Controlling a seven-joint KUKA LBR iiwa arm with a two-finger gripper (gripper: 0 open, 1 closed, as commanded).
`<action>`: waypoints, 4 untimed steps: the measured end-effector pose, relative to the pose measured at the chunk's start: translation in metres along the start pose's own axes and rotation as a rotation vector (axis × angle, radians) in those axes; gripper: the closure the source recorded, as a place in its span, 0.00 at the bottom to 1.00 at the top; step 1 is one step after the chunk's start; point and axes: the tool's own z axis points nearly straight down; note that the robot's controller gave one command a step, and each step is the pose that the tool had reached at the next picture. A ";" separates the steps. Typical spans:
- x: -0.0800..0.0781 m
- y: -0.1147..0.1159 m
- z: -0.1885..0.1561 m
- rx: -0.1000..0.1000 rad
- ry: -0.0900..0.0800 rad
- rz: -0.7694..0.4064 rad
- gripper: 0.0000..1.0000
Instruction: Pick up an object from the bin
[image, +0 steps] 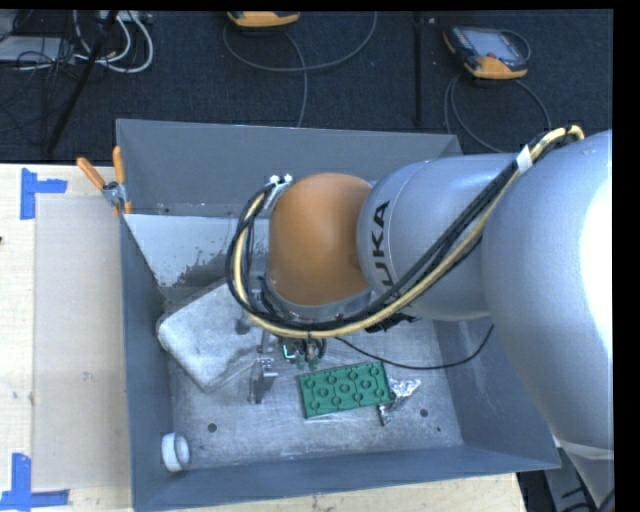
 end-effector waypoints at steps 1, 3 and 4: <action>-0.033 -0.029 0.028 -0.009 -0.039 -0.081 0.00; -0.030 -0.026 -0.121 -0.002 -0.018 -0.134 1.00; -0.029 -0.027 -0.116 -0.001 -0.010 -0.132 0.00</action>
Offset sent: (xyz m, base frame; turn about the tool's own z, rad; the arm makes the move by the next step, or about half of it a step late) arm 0.0340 -0.0454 -0.0588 -0.0980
